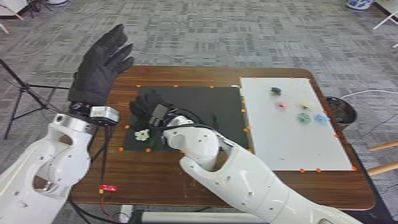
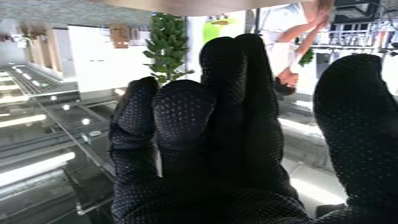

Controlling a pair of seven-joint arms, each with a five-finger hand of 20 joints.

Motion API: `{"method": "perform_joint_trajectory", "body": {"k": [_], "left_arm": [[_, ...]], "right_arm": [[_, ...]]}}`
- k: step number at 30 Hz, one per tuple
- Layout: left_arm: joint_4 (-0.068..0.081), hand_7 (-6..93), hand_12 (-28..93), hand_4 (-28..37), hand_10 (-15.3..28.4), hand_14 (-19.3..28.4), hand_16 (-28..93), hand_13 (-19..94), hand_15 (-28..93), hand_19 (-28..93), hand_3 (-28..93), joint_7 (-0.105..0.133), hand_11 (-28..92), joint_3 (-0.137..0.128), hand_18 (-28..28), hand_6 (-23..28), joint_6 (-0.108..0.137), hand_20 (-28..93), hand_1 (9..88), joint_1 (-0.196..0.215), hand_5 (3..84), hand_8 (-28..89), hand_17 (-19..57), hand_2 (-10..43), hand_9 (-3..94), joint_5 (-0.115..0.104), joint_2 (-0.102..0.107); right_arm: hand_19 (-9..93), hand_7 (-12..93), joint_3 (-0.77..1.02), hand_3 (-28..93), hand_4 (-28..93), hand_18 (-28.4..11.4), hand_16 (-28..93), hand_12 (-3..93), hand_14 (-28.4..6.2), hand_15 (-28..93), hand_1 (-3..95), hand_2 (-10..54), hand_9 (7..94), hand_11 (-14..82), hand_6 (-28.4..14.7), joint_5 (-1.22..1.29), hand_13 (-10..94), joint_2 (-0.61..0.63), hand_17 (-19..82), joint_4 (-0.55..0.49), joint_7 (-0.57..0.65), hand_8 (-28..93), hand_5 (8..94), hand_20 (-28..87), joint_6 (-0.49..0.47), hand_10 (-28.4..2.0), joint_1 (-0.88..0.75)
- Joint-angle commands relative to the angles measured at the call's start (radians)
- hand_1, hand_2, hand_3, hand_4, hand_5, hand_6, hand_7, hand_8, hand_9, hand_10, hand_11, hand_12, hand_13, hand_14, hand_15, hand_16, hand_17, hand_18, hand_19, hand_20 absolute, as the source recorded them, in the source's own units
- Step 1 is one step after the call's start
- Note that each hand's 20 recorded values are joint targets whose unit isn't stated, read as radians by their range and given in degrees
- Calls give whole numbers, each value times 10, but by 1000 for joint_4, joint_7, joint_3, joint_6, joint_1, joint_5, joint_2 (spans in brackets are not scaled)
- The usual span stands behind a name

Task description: Arrange flowers

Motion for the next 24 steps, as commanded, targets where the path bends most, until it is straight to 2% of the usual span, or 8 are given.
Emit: {"method": "perform_joint_trajectory", "body": {"k": [1, 4, 8, 13, 16, 18, 20, 24], "left_arm": [[-23, 155, 189, -276, 90, 117, 103, 148, 35, 389, 510, 20, 79, -31, 195, -2, 7, 71, 264, 50, 231, -84, -145, -9, 182, 0, -24], [-27, 155, 189, -276, 89, 116, 103, 149, 34, 389, 511, 9, 79, -53, 195, -3, -1, 72, 264, 85, 231, -83, -145, -9, 183, 5, -46], [-43, 157, 190, -276, 89, 116, 103, 149, 36, 389, 511, -18, 80, -78, 194, -3, 6, 71, 263, 173, 230, -84, -144, -8, 183, -2, -92], [-67, 157, 189, -277, 90, 117, 102, 149, 39, 389, 512, -46, 80, -87, 194, -2, 14, 72, 264, 295, 231, -85, -143, -9, 183, -4, -172], [-71, 156, 189, -277, 90, 117, 101, 150, 38, 389, 513, -30, 81, -77, 194, -2, 43, 72, 265, 346, 231, -84, -144, -10, 183, 15, -221], [-63, 157, 189, -276, 90, 117, 101, 150, 38, 390, 517, -16, 82, -62, 195, -2, 55, 72, 264, 364, 231, -84, -143, -11, 184, -16, -248], [-64, 161, 189, -276, 90, 117, 101, 151, 39, 390, 519, -29, 83, -64, 196, -2, 51, 72, 264, 384, 234, -84, -143, -12, 185, -21, -275], [-62, 165, 187, -278, 90, 118, 101, 151, 42, 391, 521, -36, 87, -64, 196, -1, 46, 72, 267, 402, 234, -89, -143, -12, 185, -9, -292]], "right_arm": [[814, 280, 24, 805, -246, -209, 340, 330, -99, 782, 272, -56, 608, 479, -3, 26, 623, 52, 269, -65, 40, -122, 579, 445, -34, -124, -2], [807, 284, 80, 817, -239, -209, 327, 300, -102, 776, 273, -49, 543, 425, -13, 124, 583, 111, 258, -123, 119, -125, 519, 442, -51, -126, -2], [779, 280, 204, 834, -244, -210, 272, 264, -117, 738, 269, -55, 435, 346, -37, 165, 493, 245, 223, -193, 199, -123, 432, 428, -114, -139, -29], [763, 268, 443, 830, -277, -207, 177, 251, -130, 731, 264, -88, 317, 299, -65, 243, 365, 423, 183, -277, 285, -113, 329, 418, -150, -157, -179], [762, 265, 589, 810, -282, -210, 168, 250, -132, 734, 254, -95, 314, 297, -69, 238, 356, 528, 178, -348, 270, -111, 323, 422, -168, -159, -313], [760, 260, 668, 790, -282, -213, 167, 245, -133, 733, 252, -95, 326, 291, -69, 240, 360, 591, 175, -391, 263, -113, 327, 425, -115, -156, -414], [757, 252, 729, 767, -283, -216, 172, 246, -135, 733, 260, -95, 348, 289, -68, 203, 379, 636, 176, -425, 258, -111, 341, 430, -86, -154, -502], [763, 284, 826, 756, -283, -218, 196, 254, -128, 747, 276, -95, 405, 327, -55, 178, 426, 666, 194, -460, 261, -116, 390, 439, -39, -143, -635]]}}
